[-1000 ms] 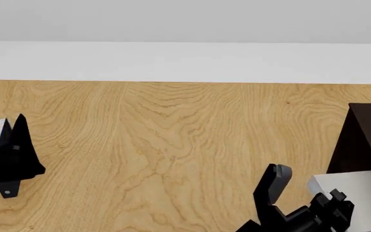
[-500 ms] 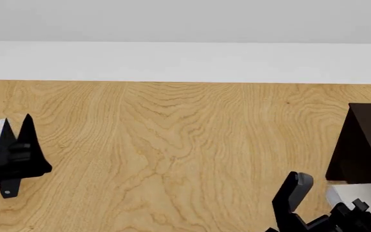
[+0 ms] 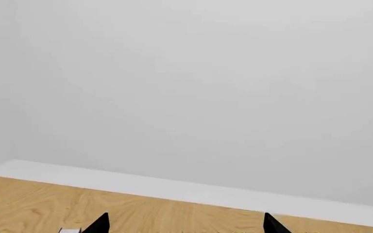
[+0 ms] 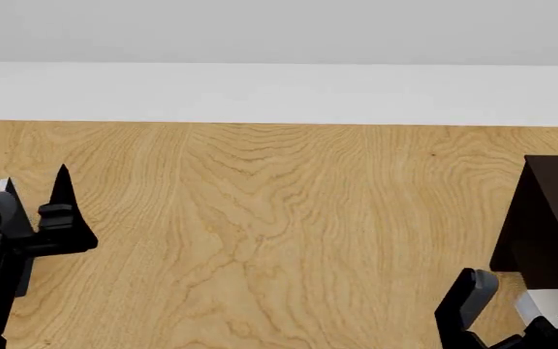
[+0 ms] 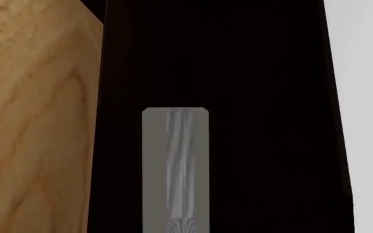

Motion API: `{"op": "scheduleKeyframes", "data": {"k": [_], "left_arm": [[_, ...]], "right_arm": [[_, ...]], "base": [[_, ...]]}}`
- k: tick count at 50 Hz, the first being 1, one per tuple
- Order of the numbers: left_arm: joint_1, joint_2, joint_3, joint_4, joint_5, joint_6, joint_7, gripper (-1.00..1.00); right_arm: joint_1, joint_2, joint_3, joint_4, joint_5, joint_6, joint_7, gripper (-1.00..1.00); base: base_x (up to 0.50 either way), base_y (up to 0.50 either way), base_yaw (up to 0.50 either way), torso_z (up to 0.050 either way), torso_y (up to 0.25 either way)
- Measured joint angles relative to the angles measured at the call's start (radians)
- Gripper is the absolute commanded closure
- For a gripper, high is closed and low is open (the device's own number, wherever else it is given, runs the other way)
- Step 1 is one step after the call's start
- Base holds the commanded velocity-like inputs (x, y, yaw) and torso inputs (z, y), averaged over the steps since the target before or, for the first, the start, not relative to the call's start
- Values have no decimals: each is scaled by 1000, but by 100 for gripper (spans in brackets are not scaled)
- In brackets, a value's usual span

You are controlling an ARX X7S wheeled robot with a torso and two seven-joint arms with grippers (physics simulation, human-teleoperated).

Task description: Pick up the book on the right and place it on the cabinet shelf.

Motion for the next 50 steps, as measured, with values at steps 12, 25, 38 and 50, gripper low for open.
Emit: {"op": "scheduleKeyframes", "data": {"k": [12, 25, 38, 50], "left_arm": [[-16, 5, 18, -17, 18, -3, -11, -100], [-18, 2, 32, -16, 31, -11, -24, -100], [-15, -1, 34, -18, 28, -8, -28, -100], [-15, 0, 33, -28, 20, 3, -23, -100]], "right_arm": [[-3, 6, 0, 0, 0, -2, -3, 100], [-4, 7, -1, 0, 0, -3, -4, 100], [-3, 7, -20, 0, -25, 10, -6, -100], [4, 14, 6, 0, -47, -7, -54, -100]], "base": [[0, 0, 0, 0, 2], [0, 0, 0, 1, 1], [0, 0, 0, 0, 1], [0, 0, 0, 0, 1]]}}
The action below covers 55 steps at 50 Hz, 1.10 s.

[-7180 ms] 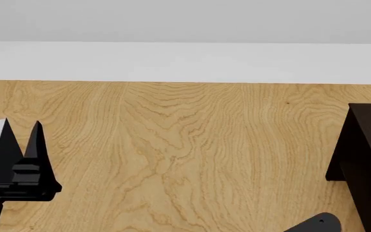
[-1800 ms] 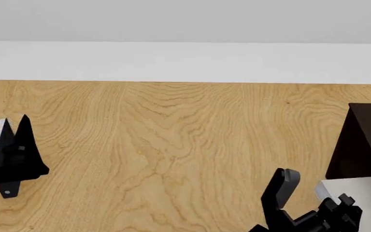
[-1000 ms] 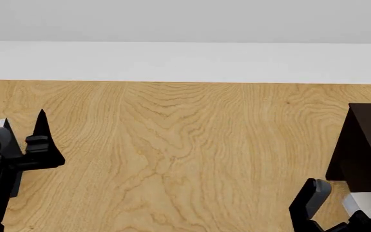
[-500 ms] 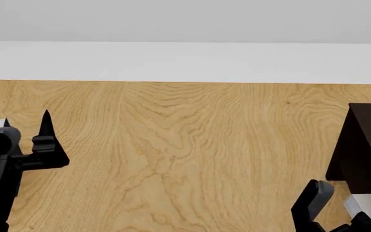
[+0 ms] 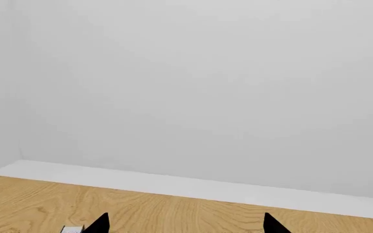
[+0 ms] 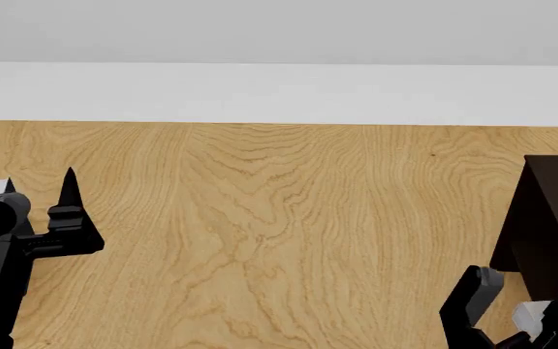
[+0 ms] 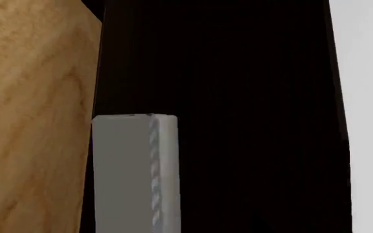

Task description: Pick up the book on the right and place it on the cabinet shelf.

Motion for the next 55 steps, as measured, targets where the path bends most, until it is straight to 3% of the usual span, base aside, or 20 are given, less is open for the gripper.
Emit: {"op": "scheduleKeyframes", "data": {"k": [16, 44, 55], "left_arm": [[14, -4, -6, 11, -15, 7, -3, -100], [29, -10, -10, 15, -30, 16, -9, -100], [32, -11, -11, 11, -35, 23, -8, -100]], "right_arm": [[10, 4, 74, 0, -20, -149, -179, -100], [30, -16, 34, 0, -49, -246, -235, -100], [24, -18, 80, -1, -35, -313, -271, -100]], "base": [[0, 0, 0, 0, 1], [0, 0, 0, 0, 0], [0, 0, 0, 0, 0]]}}
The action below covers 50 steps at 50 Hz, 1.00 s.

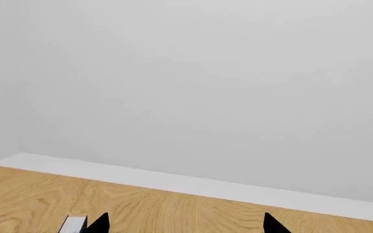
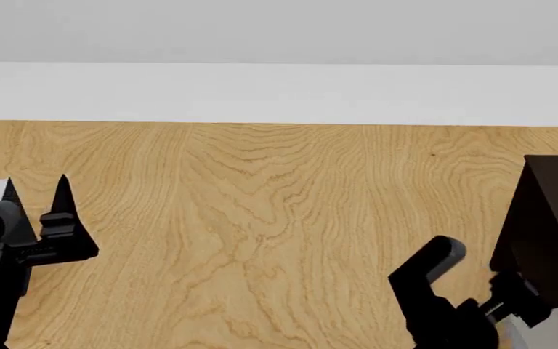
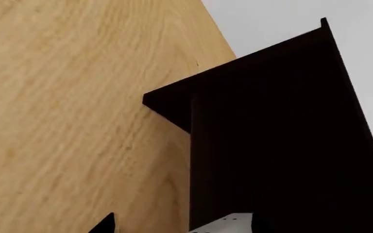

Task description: Pick up the book on the right and place it on the cabinet shelf.

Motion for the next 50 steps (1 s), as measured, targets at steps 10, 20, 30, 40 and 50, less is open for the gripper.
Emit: {"op": "scheduleKeyframes", "data": {"k": [10, 20, 30, 40, 50], "left_arm": [[-1, 3, 2, -15, -2, 11, 4, -100], [-2, 4, 5, -18, -3, 14, 4, -100], [-3, 4, 10, -21, -3, 17, 2, -100], [-3, 4, 12, -20, -6, 18, 0, -100], [-2, 4, 15, -22, -8, 21, -2, -100]], "right_arm": [[-10, 8, 112, 1, 13, -94, -55, -100], [-13, 8, 198, 1, 5, -162, -95, -100], [-13, -2, 266, 0, 8, -184, -132, -100], [-14, -16, 325, 0, 6, -149, -167, -100], [-11, -22, 382, 0, 7, -75, -188, -100]], "base": [[0, 0, 0, 0, 0], [0, 0, 0, 0, 0], [0, 0, 0, 0, 0], [0, 0, 0, 0, 0], [0, 0, 0, 0, 0]]}}
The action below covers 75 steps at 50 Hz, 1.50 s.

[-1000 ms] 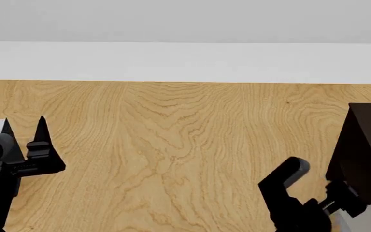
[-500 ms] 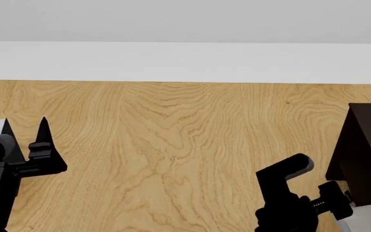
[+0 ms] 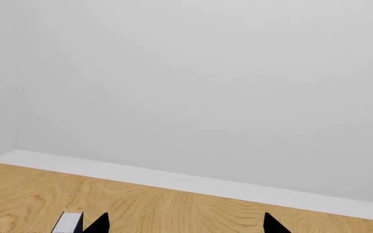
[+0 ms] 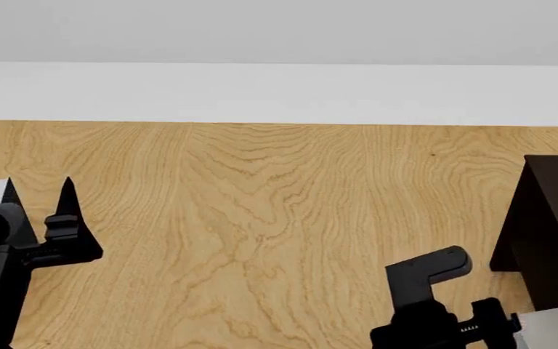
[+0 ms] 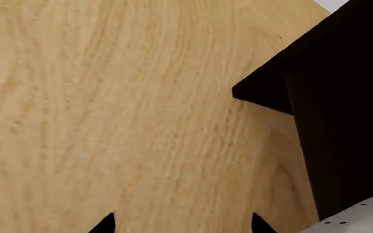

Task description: Pick up the book on the right and place it on the cabinet shelf.

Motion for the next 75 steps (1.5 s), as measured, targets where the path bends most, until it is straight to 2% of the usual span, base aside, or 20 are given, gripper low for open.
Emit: {"op": "scheduleKeyframes", "data": {"k": [31, 75], "left_arm": [[2, 0, 3, -18, -5, 24, 3, -100], [-8, 1, 19, -33, -4, 37, -3, -100]], "right_arm": [[-24, 32, 115, -2, -9, 133, -83, -100], [34, 100, 161, -11, 6, 228, -212, -100]], "base": [[0, 0, 0, 0, 0], [0, 0, -1, 0, 0]]}}
